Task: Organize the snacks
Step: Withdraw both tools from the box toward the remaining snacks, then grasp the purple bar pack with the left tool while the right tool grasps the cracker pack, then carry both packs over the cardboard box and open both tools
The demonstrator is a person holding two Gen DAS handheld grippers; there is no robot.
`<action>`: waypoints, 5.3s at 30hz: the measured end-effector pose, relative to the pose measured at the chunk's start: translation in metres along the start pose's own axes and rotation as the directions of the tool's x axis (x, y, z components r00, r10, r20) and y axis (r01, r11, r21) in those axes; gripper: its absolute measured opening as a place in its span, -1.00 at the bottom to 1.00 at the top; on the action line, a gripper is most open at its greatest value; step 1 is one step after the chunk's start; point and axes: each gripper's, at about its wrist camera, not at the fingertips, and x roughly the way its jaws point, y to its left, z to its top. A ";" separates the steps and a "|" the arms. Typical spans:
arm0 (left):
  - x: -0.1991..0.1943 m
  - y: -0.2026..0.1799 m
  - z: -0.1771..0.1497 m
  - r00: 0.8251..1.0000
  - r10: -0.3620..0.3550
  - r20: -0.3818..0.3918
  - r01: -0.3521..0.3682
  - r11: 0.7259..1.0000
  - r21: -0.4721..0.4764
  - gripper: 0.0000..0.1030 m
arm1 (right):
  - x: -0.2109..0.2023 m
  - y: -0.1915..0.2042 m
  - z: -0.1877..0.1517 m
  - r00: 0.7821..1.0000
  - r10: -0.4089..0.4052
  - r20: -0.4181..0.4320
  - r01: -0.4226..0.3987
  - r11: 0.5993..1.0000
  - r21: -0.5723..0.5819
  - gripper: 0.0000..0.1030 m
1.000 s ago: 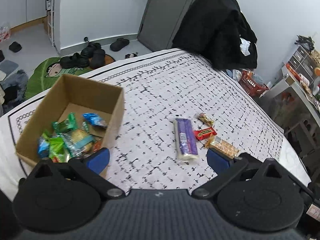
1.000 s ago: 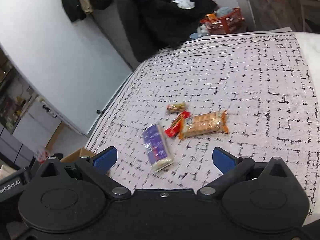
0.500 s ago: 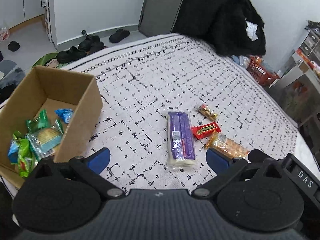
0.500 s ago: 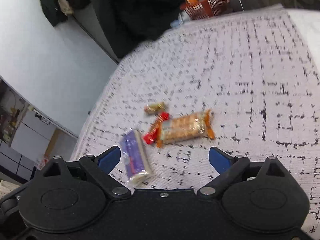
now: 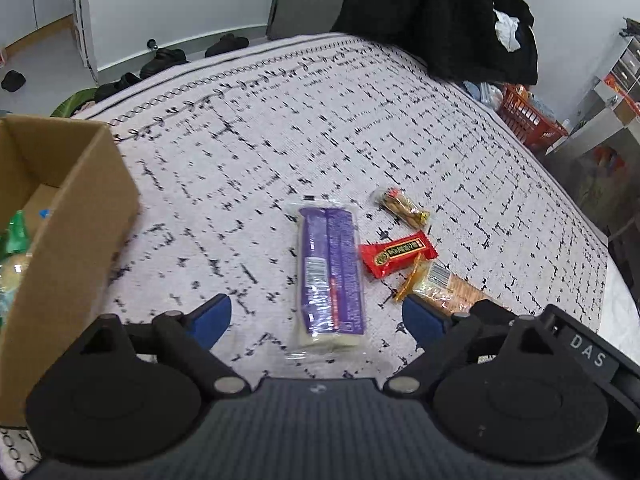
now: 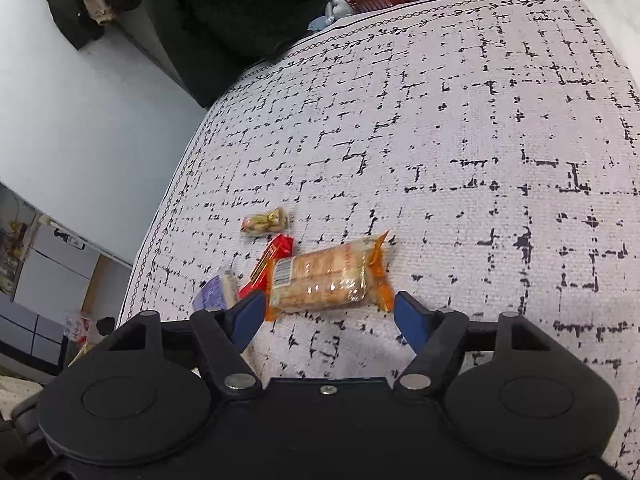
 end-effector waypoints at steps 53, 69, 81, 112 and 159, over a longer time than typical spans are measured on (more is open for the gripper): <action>0.044 0.025 0.003 0.994 0.099 -0.053 -0.100 0.995 -0.020 -0.30 | 0.051 0.055 -0.006 0.991 -0.130 -0.033 0.109 0.926 -0.362 0.65; 0.061 0.026 0.003 0.992 0.118 -0.038 -0.119 0.993 -0.017 -0.22 | 0.069 0.078 -0.020 0.976 -0.218 0.025 0.192 0.793 -0.578 0.69; 0.042 0.029 0.001 0.994 0.105 -0.019 -0.106 0.994 -0.019 -0.33 | 0.045 0.091 -0.028 0.989 -0.144 -0.014 0.107 0.795 -0.597 -0.15; -0.100 0.094 0.024 0.989 0.049 0.141 -0.035 0.994 -0.100 -0.33 | -0.020 0.193 -0.051 0.993 0.096 0.070 -0.044 0.846 -0.531 -0.16; -0.100 0.220 0.062 0.978 0.202 0.056 -0.177 0.941 -0.289 -0.01 | 0.018 0.265 -0.112 0.985 0.159 -0.059 -0.164 0.803 -0.573 0.04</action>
